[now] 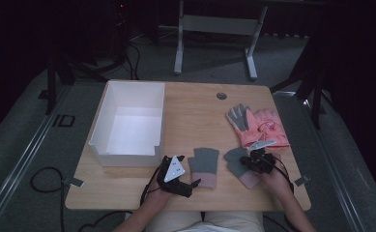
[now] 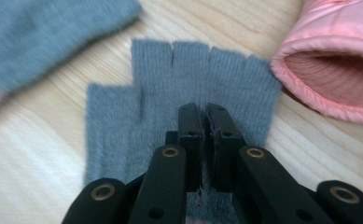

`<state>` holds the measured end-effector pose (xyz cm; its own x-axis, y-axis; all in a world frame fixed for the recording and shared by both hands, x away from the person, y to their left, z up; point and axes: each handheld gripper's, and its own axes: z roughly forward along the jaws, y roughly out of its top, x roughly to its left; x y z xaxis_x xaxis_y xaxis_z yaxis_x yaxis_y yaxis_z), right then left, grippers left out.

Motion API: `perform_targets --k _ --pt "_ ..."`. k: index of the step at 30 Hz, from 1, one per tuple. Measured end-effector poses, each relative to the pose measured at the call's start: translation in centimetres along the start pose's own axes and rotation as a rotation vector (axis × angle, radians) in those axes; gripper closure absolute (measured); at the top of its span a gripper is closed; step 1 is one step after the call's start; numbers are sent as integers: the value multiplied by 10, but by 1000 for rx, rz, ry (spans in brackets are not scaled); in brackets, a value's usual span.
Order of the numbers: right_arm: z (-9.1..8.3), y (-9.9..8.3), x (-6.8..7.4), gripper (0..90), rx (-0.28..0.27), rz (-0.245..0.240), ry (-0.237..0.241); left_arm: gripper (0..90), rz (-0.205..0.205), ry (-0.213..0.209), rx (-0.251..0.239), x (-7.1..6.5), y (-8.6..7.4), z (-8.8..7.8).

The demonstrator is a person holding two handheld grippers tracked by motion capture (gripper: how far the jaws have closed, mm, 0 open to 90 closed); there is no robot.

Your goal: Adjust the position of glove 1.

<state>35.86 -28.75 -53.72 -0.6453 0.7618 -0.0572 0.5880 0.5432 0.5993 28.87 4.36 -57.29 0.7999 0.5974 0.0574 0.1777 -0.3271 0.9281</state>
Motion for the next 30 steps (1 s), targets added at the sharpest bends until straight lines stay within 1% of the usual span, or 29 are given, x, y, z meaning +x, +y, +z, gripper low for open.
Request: perform_targets --k 2,4,7,9,10,11,12,13,15,16,17,18,19,21,22,23,24,26,27,28,29,30 --pt "-12 0 6 854 -32 30 -10 8 -2 -1 -2 0 0 0" --pt "-28 3 12 854 -74 61 -17 9 1 1 1 0 0 0" --pt "-57 6 22 854 -158 103 -55 9 -2 1 -3 0 0 0" --pt "-74 8 27 855 -204 153 -88 9 0 3 -2 0 0 0" --pt "-74 8 27 855 -204 153 -88 9 0 3 -2 0 0 0" --pt "-82 8 29 856 -226 176 -110 9 0 3 -3 0 0 0" --pt "-94 8 32 856 -255 231 -149 9 0 3 -4 0 0 0" --pt "-96 8 32 856 -262 240 -152 8 -1 3 -3 0 0 0" --pt "-102 9 37 855 -266 256 -192 9 0 3 -2 0 0 0" --pt "-102 9 37 855 -266 256 -192 8 0 3 -2 0 0 0" --pt "-104 9 39 856 -273 267 -201 8 -3 4 -5 0 0 0" --pt "-105 6 41 856 -292 308 -232 9 -1 3 -4 0 0 0" --pt "-103 4 41 856 -294 330 -241 9 0 3 -2 0 0 0" --pt "-98 -1 40 856 -291 374 -235 9 3 3 0 0 0 0" --pt "-98 -1 40 856 -291 374 -235 9 3 3 0 0 0 0" --pt "-93 -4 41 856 -284 389 -234 9 1 3 -3 0 0 0" --pt "-82 -10 40 855 -259 413 -226 9 3 3 -2 0 0 0" --pt "-71 -15 40 856 -237 434 -232 8 5 4 -1 -1 0 0" --pt "-66 -19 38 855 -233 452 -230 9 5 4 0 -1 0 0" --pt "-66 -19 38 855 -233 452 -230 8 5 4 0 -1 0 0" --pt "-62 -21 37 856 -230 468 -220 8 3 3 -2 0 0 0" --pt "-52 -26 35 855 -217 489 -229 9 4 3 -1 0 0 0"
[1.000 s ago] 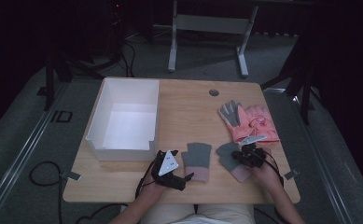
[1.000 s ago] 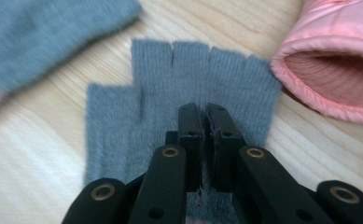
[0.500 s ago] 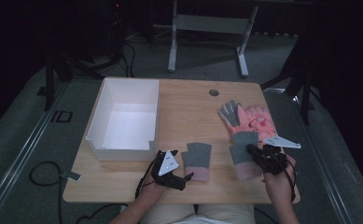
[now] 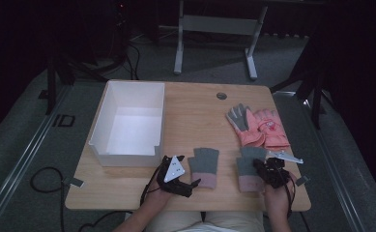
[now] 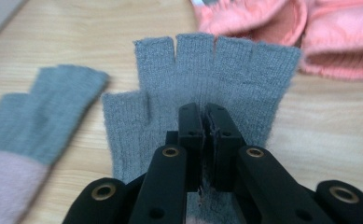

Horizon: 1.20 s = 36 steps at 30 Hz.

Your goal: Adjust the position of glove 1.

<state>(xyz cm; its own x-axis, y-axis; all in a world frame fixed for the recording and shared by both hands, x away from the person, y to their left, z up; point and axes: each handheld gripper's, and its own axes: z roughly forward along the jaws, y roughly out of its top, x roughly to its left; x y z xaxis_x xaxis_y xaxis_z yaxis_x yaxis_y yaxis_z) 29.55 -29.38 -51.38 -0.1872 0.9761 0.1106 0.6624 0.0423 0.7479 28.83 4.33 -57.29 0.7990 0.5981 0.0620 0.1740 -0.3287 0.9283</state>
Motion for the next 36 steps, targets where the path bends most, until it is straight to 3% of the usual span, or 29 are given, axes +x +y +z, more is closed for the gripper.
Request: perform_targets --k 9,15,24,27,31,36 --pt "28 -19 -12 830 35 56 -65 9 -1 2 0 0 0 0" --pt "35 -23 -12 803 41 10 -80 9 1 -1 1 0 0 0" --pt "33 -20 -18 730 49 -28 -43 9 1 1 3 0 0 0" --pt "30 -14 -22 706 52 -82 -2 9 1 1 2 0 0 0" --pt "27 0 -29 669 102 -226 105 9 -1 1 1 0 0 0" --pt "21 9 -36 661 145 -309 138 8 0 4 1 0 0 0"
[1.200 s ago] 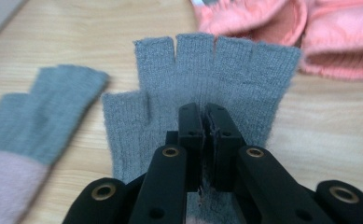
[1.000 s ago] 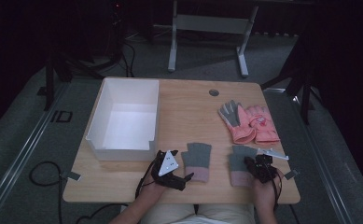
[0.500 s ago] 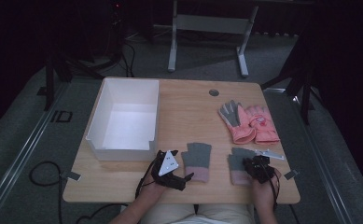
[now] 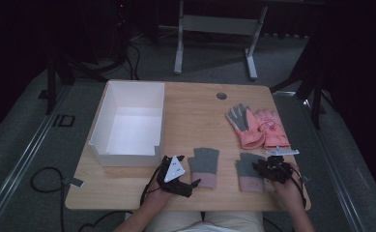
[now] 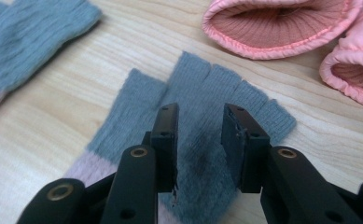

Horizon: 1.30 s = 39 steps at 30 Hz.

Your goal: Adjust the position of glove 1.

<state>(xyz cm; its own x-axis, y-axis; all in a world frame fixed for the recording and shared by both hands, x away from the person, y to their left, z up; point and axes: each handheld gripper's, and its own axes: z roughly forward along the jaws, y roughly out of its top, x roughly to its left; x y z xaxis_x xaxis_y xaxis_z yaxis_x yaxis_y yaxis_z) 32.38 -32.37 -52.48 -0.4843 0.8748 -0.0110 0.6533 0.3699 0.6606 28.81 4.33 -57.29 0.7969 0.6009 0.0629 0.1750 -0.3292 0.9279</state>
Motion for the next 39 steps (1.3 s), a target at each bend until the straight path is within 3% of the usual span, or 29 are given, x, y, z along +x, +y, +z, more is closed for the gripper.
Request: perform_targets --k 4,11,17,20,24,26,30,34,39 --pt "2 0 -1 643 36 -45 16 9 -1 0 4 0 0 0" --pt "9 -7 2 634 42 -42 24 9 -2 2 0 0 0 0" --pt "15 -12 4 708 47 -57 5 9 -3 2 1 0 0 0" --pt "17 -13 9 816 41 -33 -32 9 -2 1 2 0 0 0" --pt "18 -10 15 845 52 -19 -76 8 -4 1 0 0 0 0" --pt "17 -9 15 851 53 -6 -75 9 -5 2 -2 1 0 0" --pt "2 0 17 853 6 43 -57 9 -5 5 0 1 0 0" --pt "-11 15 23 853 -46 50 -51 8 -12 3 -4 1 0 0" --pt "-24 51 42 853 -139 49 -26 8 -7 1 -25 1 0 -2"
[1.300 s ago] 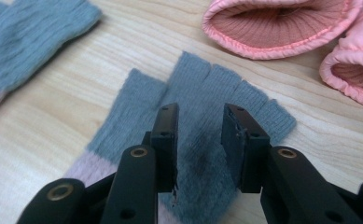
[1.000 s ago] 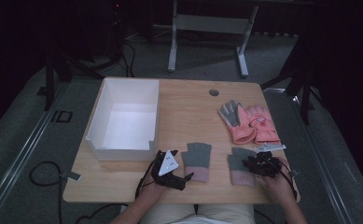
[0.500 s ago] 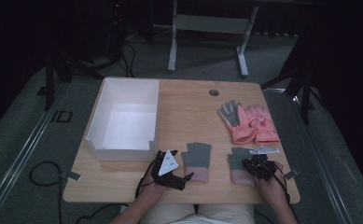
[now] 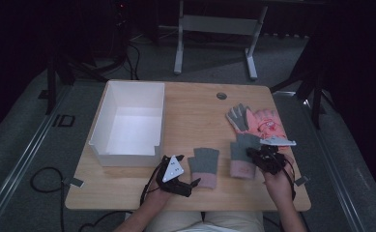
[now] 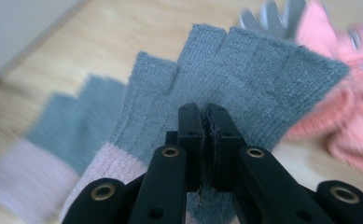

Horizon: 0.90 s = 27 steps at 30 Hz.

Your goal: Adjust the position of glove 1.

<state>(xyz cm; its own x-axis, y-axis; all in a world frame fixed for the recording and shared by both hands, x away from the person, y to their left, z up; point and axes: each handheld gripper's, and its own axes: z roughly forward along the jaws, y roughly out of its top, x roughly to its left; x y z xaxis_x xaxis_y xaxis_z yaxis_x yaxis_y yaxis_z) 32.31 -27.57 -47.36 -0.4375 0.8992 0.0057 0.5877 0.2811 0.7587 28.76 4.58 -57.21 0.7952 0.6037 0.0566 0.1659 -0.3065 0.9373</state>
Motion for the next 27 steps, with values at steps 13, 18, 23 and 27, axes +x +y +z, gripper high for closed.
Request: perform_targets --k 13,18,23,27 --pt "34 29 60 852 -47 -5 131 0 -17 33 -56 2 0 -7" --pt "60 15 82 852 29 -21 166 0 -13 11 -77 1 1 -9" --pt "71 3 87 851 78 -3 192 0 -9 -1 -76 1 1 -8" --pt "74 -2 88 852 103 2 214 0 -9 -8 -70 1 1 -7"
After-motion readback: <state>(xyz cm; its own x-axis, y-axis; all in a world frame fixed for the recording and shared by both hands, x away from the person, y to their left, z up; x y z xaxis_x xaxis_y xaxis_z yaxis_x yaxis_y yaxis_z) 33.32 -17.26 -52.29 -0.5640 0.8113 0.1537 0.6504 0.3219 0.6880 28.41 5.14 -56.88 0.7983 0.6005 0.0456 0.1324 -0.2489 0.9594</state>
